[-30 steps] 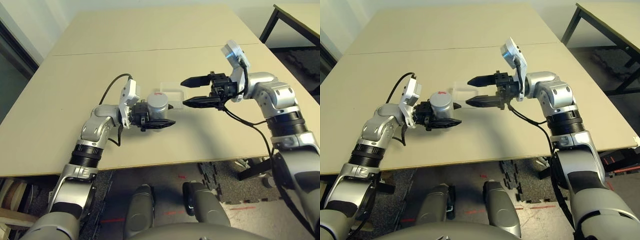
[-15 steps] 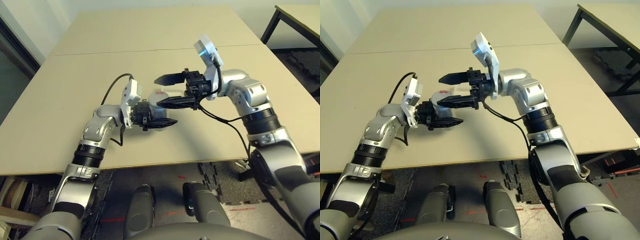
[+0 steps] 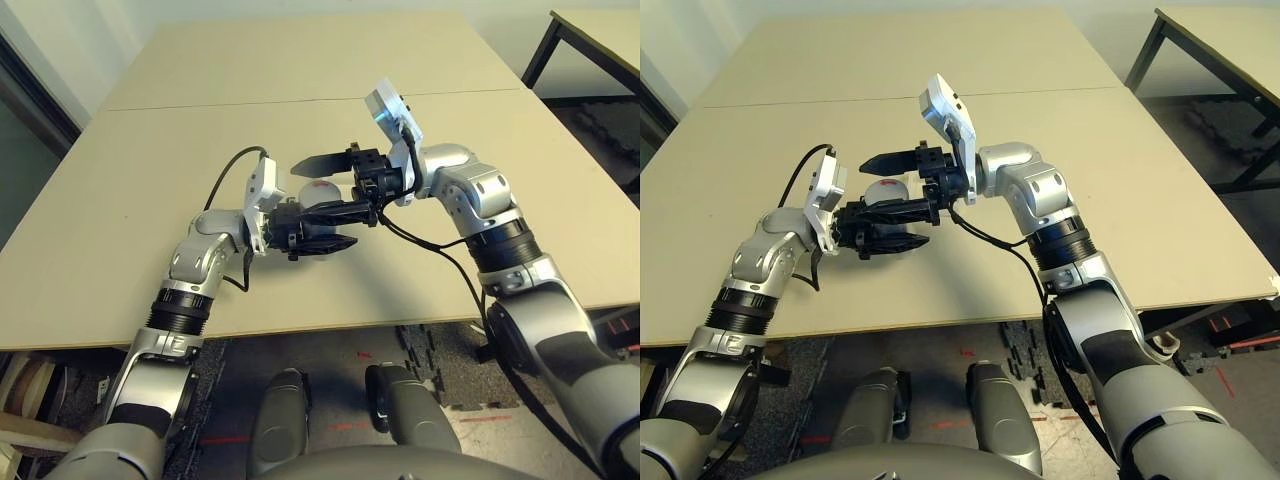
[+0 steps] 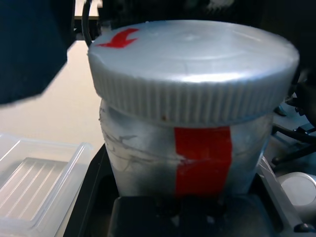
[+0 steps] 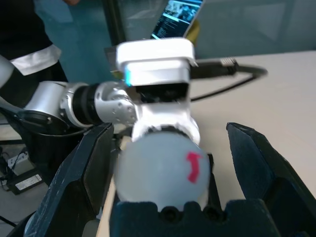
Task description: Pour the medicine from the bottle into the box.
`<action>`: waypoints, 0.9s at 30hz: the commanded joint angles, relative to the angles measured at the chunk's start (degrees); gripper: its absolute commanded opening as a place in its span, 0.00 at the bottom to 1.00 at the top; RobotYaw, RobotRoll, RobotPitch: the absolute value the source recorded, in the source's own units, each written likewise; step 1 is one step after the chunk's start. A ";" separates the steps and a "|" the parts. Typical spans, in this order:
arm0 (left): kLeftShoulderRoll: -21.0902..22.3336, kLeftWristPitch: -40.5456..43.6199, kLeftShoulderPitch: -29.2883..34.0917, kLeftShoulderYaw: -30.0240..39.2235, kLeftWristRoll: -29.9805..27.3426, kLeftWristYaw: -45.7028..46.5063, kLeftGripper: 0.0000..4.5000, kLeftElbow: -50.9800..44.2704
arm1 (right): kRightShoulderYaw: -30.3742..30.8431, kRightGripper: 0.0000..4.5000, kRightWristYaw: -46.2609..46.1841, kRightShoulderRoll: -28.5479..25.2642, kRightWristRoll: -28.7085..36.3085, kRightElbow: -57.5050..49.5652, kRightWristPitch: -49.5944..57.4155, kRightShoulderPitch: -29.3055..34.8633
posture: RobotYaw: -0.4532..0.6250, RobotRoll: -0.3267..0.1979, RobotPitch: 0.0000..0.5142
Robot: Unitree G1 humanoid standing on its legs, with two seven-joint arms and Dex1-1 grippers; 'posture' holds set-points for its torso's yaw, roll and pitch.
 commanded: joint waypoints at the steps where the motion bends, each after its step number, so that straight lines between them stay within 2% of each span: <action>1: 0.15 -0.40 -0.53 -0.34 -0.30 -0.45 0.59 -0.33 | -0.92 1.00 -0.29 -1.53 -0.98 2.75 -1.69 -0.43 | 0.38 0.62 0.17; 12: 0.47 -0.68 -1.08 -0.36 -0.49 -0.49 0.59 0.22 | -2.39 1.00 -0.10 -5.52 -0.62 4.74 -3.14 -0.01 | 0.38 0.62 0.16; 27: 0.53 -1.96 -2.10 -0.14 0.08 -1.06 0.59 2.34 | -4.39 1.00 0.25 -9.89 3.21 -3.13 2.31 3.33 | 0.37 0.62 0.15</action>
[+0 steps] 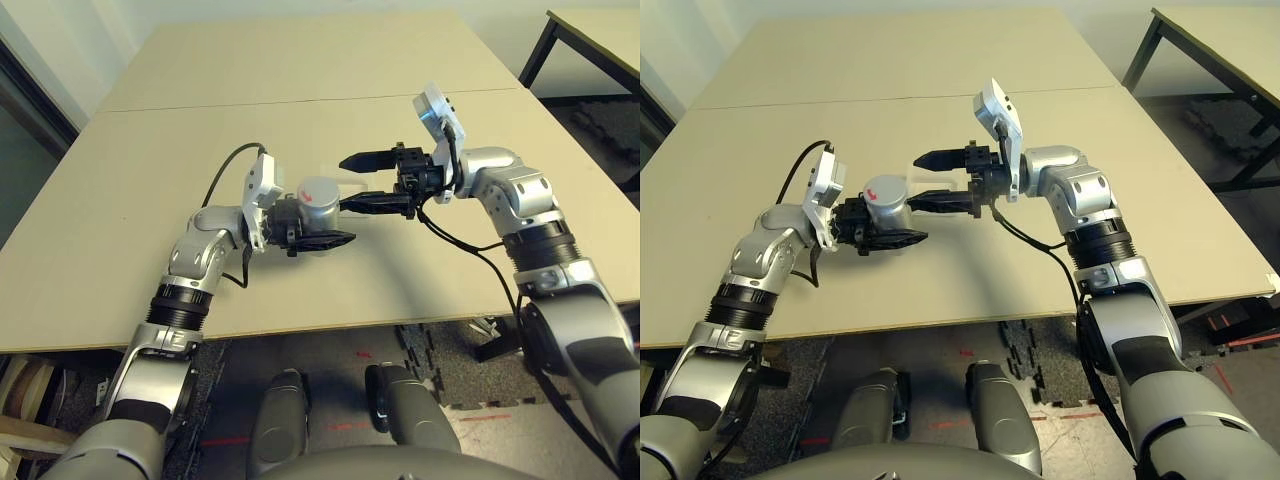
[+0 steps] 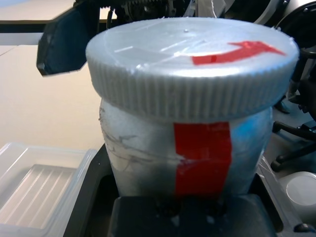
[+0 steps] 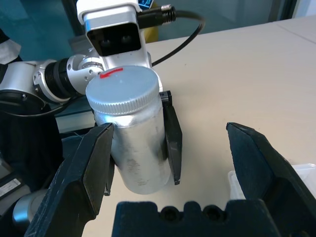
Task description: Pour the medicine from the bottle into the box.
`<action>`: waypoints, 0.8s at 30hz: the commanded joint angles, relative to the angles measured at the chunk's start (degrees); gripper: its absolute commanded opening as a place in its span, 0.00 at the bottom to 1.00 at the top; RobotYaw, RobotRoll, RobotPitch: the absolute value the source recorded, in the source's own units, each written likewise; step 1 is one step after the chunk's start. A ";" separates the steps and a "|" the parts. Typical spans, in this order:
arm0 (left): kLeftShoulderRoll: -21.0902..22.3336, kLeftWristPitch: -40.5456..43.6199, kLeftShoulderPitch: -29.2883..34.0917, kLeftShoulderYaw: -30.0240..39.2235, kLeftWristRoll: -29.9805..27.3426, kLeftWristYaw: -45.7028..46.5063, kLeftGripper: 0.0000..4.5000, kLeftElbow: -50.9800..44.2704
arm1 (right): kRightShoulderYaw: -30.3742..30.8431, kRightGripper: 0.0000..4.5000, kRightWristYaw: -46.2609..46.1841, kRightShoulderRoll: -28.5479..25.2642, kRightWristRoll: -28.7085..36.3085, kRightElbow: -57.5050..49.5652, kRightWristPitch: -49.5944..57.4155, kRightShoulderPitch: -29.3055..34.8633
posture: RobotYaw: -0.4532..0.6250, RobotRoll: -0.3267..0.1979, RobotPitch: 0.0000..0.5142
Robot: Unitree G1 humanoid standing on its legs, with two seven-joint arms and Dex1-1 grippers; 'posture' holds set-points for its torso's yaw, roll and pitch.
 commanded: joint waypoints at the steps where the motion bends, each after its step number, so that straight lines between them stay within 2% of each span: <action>1: 0.24 -0.68 -0.34 -0.18 0.10 -0.50 0.59 0.58 | -1.20 1.00 0.06 -0.62 1.98 -3.60 2.18 0.63 | 0.37 0.62 0.15; 13: -0.15 -1.73 -0.93 -0.40 0.42 -0.41 0.59 2.13 | -0.03 1.00 -0.82 2.05 4.62 -10.19 6.37 0.16 | 0.36 0.62 0.13; 24: -0.48 -1.51 -0.81 -0.43 0.18 -0.27 0.59 1.77 | 3.25 1.00 -2.92 6.39 -0.19 -5.82 0.67 -1.31 | 0.36 0.62 0.14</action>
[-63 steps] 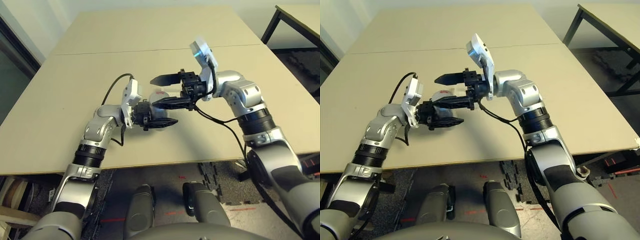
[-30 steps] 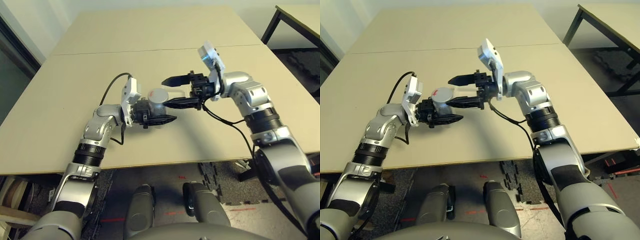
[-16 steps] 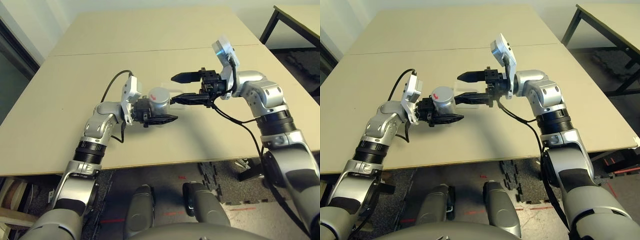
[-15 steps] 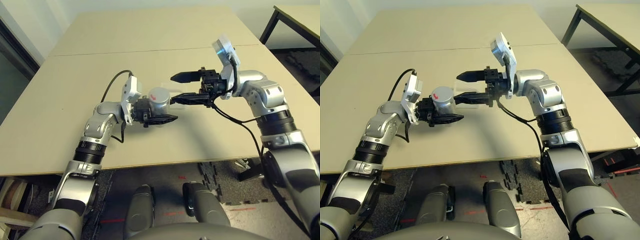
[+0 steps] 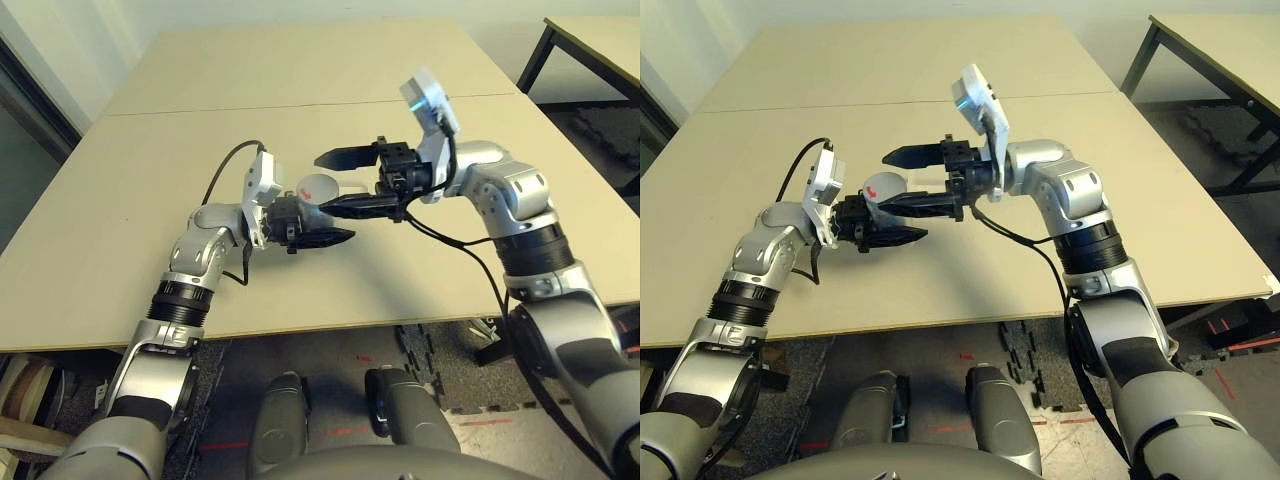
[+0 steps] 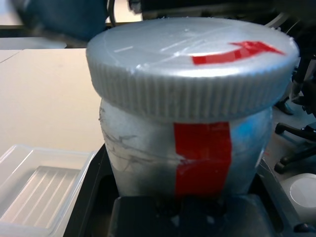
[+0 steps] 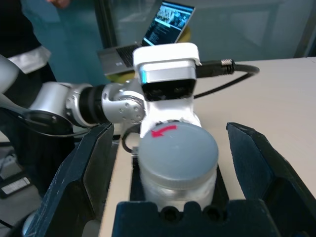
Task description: Pour the medicine from the bottle into the box.
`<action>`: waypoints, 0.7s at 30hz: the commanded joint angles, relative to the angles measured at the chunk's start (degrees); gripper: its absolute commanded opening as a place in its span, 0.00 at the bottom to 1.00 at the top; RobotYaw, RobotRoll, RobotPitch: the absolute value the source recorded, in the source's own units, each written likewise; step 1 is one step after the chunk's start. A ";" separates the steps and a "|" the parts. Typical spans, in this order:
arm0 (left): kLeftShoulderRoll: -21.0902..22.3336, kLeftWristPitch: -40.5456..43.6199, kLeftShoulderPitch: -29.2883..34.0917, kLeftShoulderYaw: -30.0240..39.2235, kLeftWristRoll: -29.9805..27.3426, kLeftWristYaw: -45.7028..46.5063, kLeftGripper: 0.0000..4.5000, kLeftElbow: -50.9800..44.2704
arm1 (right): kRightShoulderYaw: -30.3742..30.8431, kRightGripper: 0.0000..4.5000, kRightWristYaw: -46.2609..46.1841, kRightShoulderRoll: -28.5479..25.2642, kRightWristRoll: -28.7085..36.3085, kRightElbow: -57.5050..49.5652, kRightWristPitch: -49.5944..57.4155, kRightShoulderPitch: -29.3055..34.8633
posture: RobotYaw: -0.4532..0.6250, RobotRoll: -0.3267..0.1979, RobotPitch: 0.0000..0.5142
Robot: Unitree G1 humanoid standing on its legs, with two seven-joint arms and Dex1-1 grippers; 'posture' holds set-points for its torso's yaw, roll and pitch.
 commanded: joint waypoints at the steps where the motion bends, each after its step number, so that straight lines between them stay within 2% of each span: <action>1: -0.12 -0.21 -0.27 -0.42 0.14 -0.19 0.59 -0.29 | 1.24 1.00 -0.46 0.89 -1.52 1.60 -2.20 -0.88 | 0.36 0.62 0.14; 9: -0.18 0.02 0.24 -0.43 0.06 0.20 0.59 -0.94 | 1.76 1.00 -0.23 1.40 -2.45 3.15 -3.07 -1.21 | 0.37 0.62 0.15; 12: -0.20 0.05 0.31 -0.45 0.06 0.30 0.59 -1.05 | 1.63 0.87 -0.13 1.47 -2.32 3.23 -2.54 -1.16 | 0.37 0.62 0.15; 15: -0.18 -0.01 0.36 -0.49 0.09 0.30 0.59 -0.93 | 1.05 0.62 -0.23 1.63 -1.51 3.04 -1.41 -1.13 | 0.37 0.62 0.15; 16: -0.16 -0.05 0.38 -0.51 0.09 0.31 0.59 -0.87 | 0.75 0.58 -0.29 1.70 -1.14 2.92 -0.96 -1.13 | 0.37 0.62 0.15; 21: -0.08 -0.40 0.46 -0.44 0.26 0.37 0.59 -0.18 | -2.28 0.58 -1.95 2.04 2.15 2.01 2.45 -1.15 | 0.37 0.62 0.15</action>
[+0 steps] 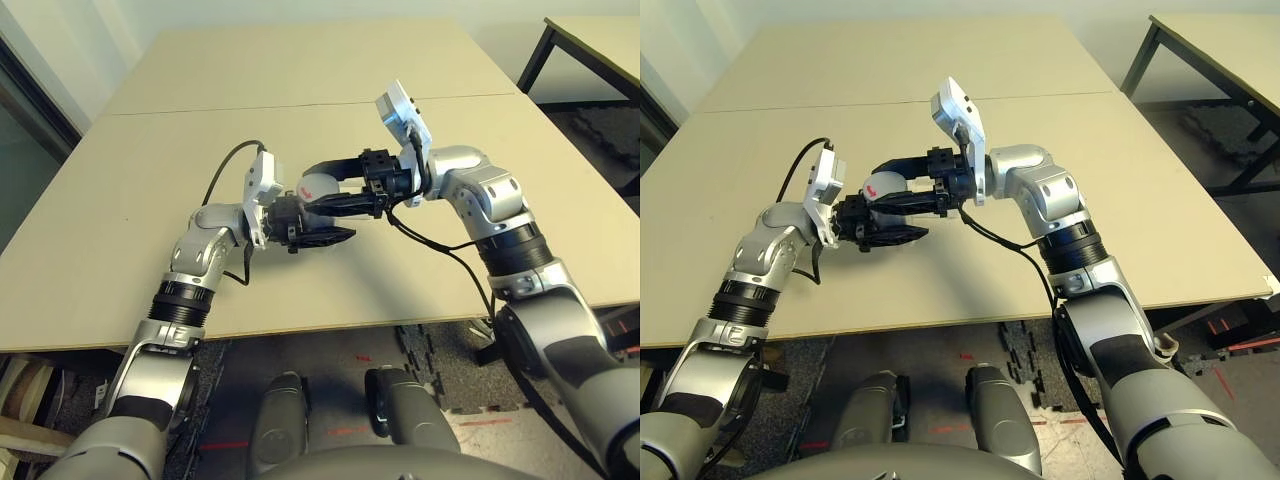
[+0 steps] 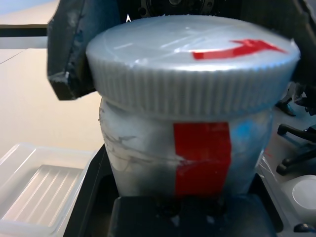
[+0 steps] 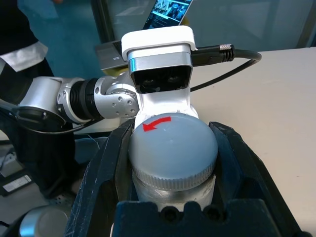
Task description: Pour the medicine from the bottle into the box.
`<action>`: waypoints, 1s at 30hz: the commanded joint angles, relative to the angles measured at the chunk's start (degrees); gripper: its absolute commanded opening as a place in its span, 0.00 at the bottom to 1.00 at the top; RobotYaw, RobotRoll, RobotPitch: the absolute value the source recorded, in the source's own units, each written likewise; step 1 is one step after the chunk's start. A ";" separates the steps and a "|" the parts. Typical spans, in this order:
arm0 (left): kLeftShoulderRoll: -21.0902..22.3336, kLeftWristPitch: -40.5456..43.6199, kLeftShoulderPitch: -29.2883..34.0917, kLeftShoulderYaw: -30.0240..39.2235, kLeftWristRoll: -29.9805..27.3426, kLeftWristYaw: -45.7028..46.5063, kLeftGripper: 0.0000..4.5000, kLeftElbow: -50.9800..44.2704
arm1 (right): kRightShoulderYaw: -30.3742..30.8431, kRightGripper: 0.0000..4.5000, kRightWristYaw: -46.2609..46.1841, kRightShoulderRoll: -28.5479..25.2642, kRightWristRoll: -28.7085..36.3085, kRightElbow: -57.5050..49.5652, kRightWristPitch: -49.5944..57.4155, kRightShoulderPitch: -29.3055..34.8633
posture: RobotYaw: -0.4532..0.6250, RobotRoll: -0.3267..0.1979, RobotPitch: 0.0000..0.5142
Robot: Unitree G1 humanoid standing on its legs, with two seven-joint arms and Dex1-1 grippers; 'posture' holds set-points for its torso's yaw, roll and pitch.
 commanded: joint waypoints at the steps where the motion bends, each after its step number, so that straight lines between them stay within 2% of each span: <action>1: -0.02 -0.50 0.46 -0.43 0.37 -0.21 0.59 -0.04 | -4.02 0.58 -1.96 0.52 3.89 -0.56 3.07 -0.70 | 0.37 0.62 0.15; 6: 0.39 -0.93 0.91 -0.42 0.45 -0.19 0.59 0.61 | -8.60 0.58 -5.46 0.11 6.94 -0.11 5.28 -0.58 | 0.37 0.62 0.15; 11: 0.88 -1.18 1.23 -0.09 0.70 0.17 0.59 1.13 | -11.95 0.58 -7.78 -2.58 6.38 1.99 3.56 0.15 | 0.37 0.62 0.15; 17: 1.83 -2.72 1.24 0.68 0.97 0.27 0.59 2.16 | -13.63 0.58 -10.39 -8.91 -0.42 16.61 -7.25 2.50 | 0.36 0.62 0.16; 21: 2.17 -3.69 0.72 1.13 1.53 0.98 0.59 3.19 | -11.11 0.58 -18.74 -12.22 -11.45 35.00 -23.12 6.72 | 0.36 0.62 0.16; 30: 2.59 -3.89 -0.34 1.53 1.43 1.05 0.59 3.86 | -12.91 0.58 -28.06 -10.13 -16.68 49.67 -34.81 6.94 | 0.37 0.62 0.16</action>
